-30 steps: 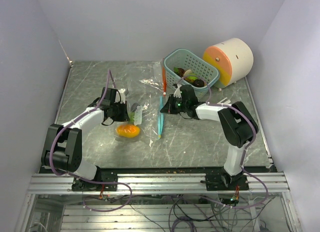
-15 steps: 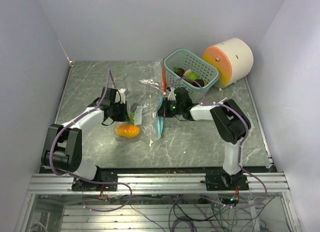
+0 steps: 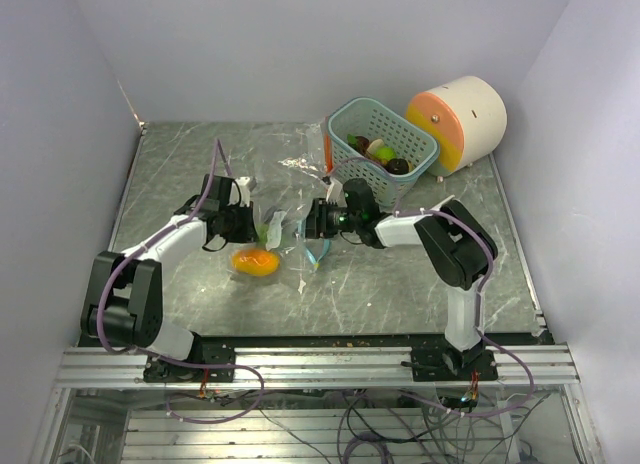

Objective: Open the zip-top bag and remove the fake food
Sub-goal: Pick up the fake fruit from the zipper food storage bag.

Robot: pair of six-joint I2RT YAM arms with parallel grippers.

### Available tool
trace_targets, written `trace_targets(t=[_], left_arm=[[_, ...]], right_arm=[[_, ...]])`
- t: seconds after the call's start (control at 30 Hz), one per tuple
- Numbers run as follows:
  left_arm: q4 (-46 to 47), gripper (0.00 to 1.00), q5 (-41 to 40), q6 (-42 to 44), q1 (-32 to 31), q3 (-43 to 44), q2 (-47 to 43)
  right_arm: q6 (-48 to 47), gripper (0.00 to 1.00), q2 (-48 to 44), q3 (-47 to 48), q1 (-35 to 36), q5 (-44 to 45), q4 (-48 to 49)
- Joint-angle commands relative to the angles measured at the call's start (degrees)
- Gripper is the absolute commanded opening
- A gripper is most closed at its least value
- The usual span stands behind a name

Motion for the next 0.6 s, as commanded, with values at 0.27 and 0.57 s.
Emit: trace_targets(t=[0.27,0.57], left_arm=[[5.70,0.07,4.09,0.49,-1.97,-1.94,-15.72],[0.78,0.07,-1.31,1.75,-1.95,-2.04,-7.68]], right_arm=[[0.90,0.46,3.55,0.17,1.75,-2.03,4.80],[0.70,0.59,4.03,1.42,1.86,-2.71,4.73]])
